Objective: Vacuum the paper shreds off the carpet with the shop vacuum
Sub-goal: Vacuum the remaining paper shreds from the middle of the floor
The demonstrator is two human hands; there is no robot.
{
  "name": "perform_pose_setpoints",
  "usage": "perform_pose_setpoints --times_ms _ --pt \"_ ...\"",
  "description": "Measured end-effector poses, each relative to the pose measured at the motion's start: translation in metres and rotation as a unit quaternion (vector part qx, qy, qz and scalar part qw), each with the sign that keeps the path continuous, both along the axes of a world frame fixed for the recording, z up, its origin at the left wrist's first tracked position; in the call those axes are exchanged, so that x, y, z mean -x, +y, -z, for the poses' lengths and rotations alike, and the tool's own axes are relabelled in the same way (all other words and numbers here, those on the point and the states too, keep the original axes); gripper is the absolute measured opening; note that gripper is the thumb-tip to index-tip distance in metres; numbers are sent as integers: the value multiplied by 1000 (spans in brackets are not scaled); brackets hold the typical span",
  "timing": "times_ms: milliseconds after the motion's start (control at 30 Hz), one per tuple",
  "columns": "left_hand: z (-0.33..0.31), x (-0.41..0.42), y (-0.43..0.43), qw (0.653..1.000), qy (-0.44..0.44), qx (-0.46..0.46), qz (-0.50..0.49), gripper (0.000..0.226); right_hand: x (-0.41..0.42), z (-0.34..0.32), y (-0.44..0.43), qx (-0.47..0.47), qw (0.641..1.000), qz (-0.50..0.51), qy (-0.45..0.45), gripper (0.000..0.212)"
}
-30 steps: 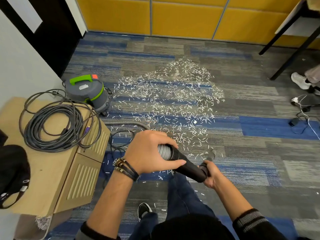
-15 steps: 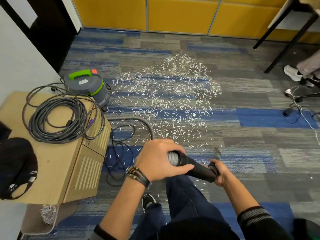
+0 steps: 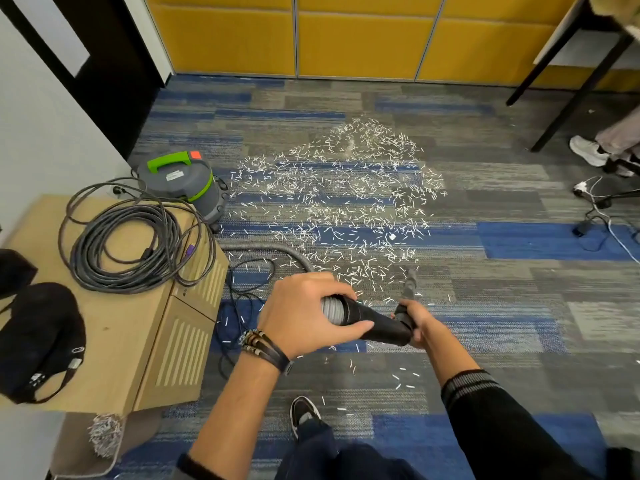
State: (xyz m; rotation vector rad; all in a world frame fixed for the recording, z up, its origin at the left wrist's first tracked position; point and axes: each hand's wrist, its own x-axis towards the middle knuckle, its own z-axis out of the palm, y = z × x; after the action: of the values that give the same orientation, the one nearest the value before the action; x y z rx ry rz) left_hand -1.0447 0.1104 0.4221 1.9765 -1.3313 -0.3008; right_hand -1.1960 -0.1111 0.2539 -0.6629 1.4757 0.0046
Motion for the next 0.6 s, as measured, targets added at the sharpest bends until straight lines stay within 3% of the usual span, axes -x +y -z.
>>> perform_pose_setpoints --times_ms 100,200,600 --pt "-8 10 7 999 -44 8 13 39 -1 9 11 -17 999 4 -27 23" --pt "-5 26 10 999 -32 10 19 38 22 19 15 -18 999 24 -37 22" --pt "26 127 14 999 24 -42 9 36 137 30 5 19 998 -21 54 24"
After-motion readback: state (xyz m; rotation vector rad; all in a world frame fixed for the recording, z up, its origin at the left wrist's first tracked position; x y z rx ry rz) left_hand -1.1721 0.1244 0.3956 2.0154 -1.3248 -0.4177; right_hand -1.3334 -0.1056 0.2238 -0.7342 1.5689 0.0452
